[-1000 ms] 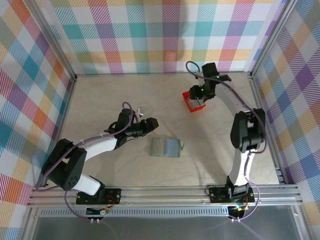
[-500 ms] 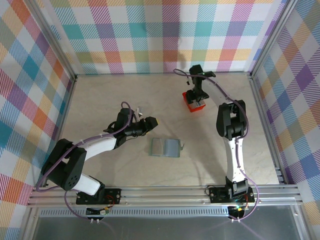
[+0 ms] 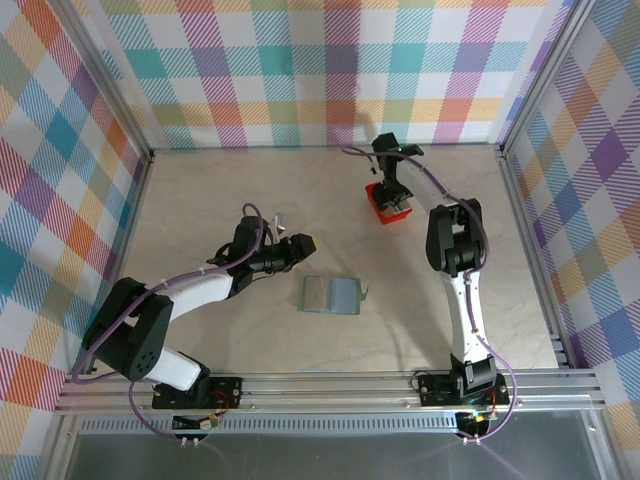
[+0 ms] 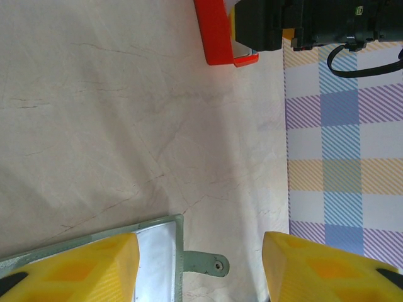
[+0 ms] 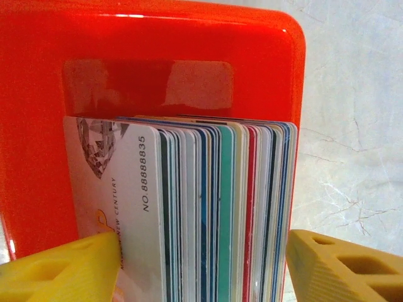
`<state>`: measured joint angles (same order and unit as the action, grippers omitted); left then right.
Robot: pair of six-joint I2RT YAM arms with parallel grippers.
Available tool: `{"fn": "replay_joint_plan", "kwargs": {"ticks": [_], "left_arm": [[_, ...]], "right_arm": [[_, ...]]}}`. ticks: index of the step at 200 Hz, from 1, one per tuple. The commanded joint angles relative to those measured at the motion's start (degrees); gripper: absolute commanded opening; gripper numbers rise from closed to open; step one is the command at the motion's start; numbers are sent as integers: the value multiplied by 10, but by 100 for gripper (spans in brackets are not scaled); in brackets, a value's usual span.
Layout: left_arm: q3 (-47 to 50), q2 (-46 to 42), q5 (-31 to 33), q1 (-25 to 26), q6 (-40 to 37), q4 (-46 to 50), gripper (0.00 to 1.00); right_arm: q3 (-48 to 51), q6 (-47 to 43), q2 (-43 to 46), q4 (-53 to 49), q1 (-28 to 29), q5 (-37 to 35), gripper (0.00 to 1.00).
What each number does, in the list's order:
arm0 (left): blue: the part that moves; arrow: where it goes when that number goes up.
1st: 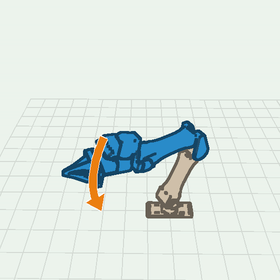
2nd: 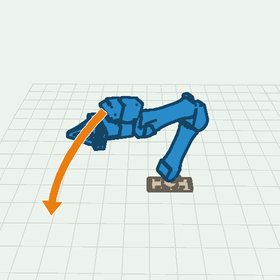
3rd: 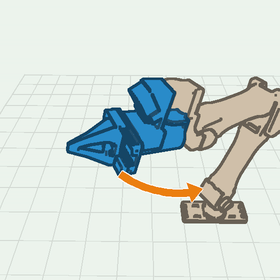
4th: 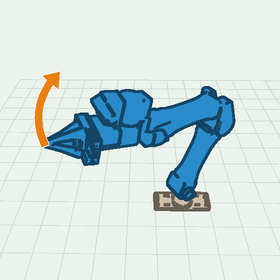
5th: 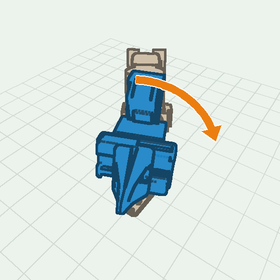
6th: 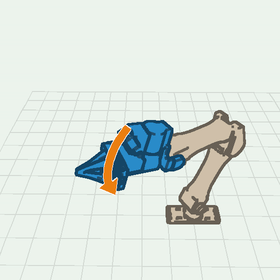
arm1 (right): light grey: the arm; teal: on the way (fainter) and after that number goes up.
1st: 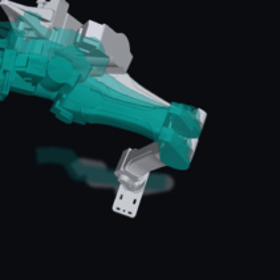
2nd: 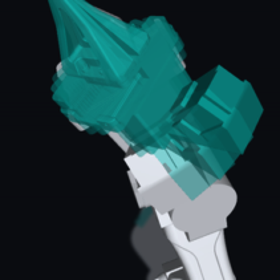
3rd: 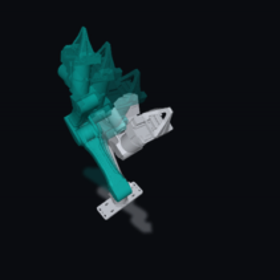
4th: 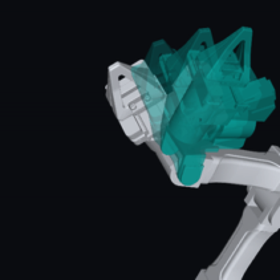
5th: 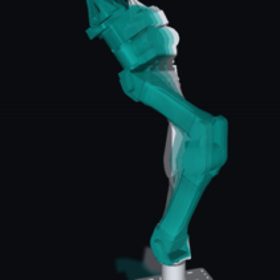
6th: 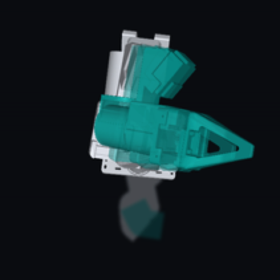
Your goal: Put the credit cards into the card holder
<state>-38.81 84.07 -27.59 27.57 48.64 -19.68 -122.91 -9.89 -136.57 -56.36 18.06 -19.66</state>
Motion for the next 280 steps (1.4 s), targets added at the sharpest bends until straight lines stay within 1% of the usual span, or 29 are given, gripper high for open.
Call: {"fn": "replay_joint_plan", "kwargs": {"ticks": [1,26,44,65,96,110,153,192,219,227,232,243,259,264,280], "left_arm": [[1,10,-11,-5,-1,2,54],[4,9,-10,-5,-1,3,54],[7,7,-8,-5,0,0,54],[9,3,-5,-5,0,2,53],[9,1,-5,-5,-3,7,53],[10,0,-4,-5,-3,7,53],[15,-2,-1,-5,-3,7,53],[20,-6,1,-5,-3,5,53],[24,-7,2,-5,-3,3,52],[26,-8,3,-5,-3,2,52],[27,-8,3,-5,-3,1,52],[29,-11,4,-5,-2,1,52],[33,-14,6,-5,-2,0,52],[35,-15,7,-5,-2,0,52],[39,-19,9,-5,-1,0,52]], "right_arm": [[-4,-8,2,11,5,-35,68],[11,-11,15,36,5,-56,66],[16,-12,22,49,4,-60,62],[19,-14,28,59,5,-60,54],[19,-12,31,63,5,-59,38],[19,-11,33,64,5,-58,32],[19,-10,44,76,5,-57,23],[16,-10,51,79,5,-56,11],[18,-2,61,75,5,-42,4],[20,-1,65,77,5,-38,4],[22,-1,67,78,5,-37,8],[24,0,68,76,4,-38,20],[35,-9,67,75,4,-41,43],[36,-12,64,73,3,-43,47],[33,-13,52,61,-2,-45,55]]}}
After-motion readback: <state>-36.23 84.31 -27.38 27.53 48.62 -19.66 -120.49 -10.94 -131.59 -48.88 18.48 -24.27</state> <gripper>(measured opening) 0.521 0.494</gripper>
